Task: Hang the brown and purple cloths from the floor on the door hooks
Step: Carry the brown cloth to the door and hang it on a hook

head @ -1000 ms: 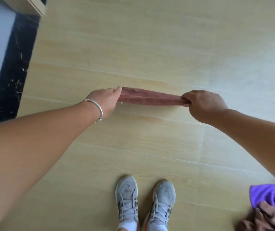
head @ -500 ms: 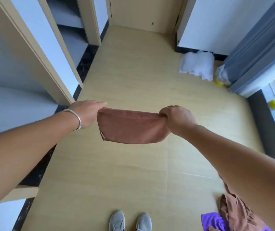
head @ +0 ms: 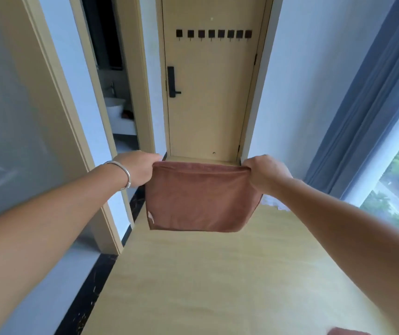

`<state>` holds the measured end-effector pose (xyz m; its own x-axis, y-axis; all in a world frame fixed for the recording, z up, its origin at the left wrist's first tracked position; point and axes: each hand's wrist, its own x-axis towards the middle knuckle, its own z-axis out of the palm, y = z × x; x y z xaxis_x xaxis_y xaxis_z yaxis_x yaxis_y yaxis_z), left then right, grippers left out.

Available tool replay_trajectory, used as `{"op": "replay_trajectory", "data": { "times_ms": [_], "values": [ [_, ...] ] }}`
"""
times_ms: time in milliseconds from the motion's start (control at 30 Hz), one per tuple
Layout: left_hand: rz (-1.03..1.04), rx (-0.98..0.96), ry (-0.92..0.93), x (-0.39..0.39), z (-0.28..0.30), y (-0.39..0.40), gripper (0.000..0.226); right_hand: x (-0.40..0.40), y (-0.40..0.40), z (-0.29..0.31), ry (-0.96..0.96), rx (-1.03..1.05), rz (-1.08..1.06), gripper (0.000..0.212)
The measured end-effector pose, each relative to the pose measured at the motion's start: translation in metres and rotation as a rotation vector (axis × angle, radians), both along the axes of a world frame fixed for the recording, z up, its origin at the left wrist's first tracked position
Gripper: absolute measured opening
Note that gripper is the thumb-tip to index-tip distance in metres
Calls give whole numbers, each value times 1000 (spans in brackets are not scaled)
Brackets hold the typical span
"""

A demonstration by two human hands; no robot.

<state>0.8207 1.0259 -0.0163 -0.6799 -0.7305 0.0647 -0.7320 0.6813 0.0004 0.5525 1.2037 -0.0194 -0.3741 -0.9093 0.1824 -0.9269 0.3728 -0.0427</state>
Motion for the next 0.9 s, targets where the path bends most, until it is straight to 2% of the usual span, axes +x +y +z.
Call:
{"op": "replay_trajectory", "data": {
  "times_ms": [67,233,433,600,900],
  "values": [
    [29,-2,102,0,23,6,40,2,3,23,16,-41,-6,35],
    [54,-154,237,-5,59,21,24,3,15,61,28,-107,-19,27],
    [2,-206,300,-12,79,38,19,-9,30,87,5,-178,-23,30],
    [-74,-227,270,-24,92,50,18,-19,44,103,-12,-233,-24,29],
    [-35,-230,63,-44,86,59,47,-57,61,85,32,-189,18,37]
  ]
}}
